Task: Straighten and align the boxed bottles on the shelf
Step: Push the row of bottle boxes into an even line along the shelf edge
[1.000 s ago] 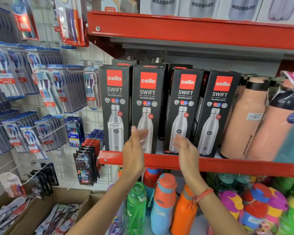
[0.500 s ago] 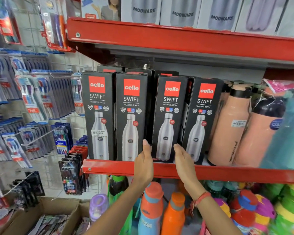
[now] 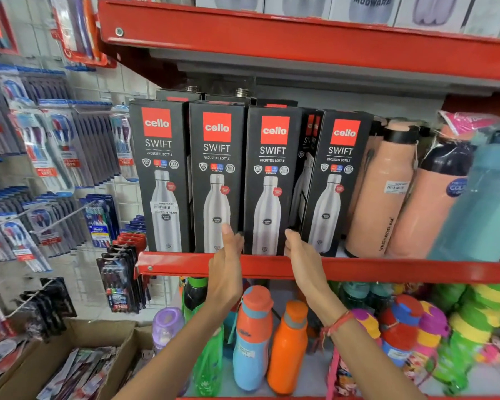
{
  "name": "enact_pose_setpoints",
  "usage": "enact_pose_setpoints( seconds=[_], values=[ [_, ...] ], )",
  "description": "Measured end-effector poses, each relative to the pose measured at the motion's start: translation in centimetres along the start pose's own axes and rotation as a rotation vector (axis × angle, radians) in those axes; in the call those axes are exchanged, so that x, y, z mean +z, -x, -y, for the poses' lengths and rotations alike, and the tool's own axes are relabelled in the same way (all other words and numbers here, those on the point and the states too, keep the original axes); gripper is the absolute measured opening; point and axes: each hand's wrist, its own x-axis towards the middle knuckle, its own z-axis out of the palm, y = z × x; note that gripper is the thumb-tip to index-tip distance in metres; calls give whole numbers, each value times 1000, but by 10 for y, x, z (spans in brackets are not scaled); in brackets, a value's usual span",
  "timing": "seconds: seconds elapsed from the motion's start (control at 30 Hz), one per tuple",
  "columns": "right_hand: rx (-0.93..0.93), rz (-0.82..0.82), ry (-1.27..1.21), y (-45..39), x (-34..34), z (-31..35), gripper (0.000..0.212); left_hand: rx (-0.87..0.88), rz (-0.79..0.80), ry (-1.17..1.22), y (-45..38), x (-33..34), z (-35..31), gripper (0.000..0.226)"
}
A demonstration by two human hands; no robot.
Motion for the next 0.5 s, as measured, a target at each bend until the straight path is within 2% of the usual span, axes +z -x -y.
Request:
enact_pose_setpoints(
  seconds=[0.2, 0.37, 0.43, 0.5],
  values=[
    [-29, 17, 5, -1, -1, -1, 68, -9, -12, -27, -2, -1, -1, 127],
    [-6, 22, -11, -7, -8, -8, 66, 84, -21, -69, 3, 1, -1, 117],
    [-70, -54, -44, -9, -15, -8, 54, 195, -72, -37, 8, 6, -6, 105],
    [-169, -214, -70, -11, -25, -10, 43, 264, -64, 17, 10, 20, -12, 89]
  ],
)
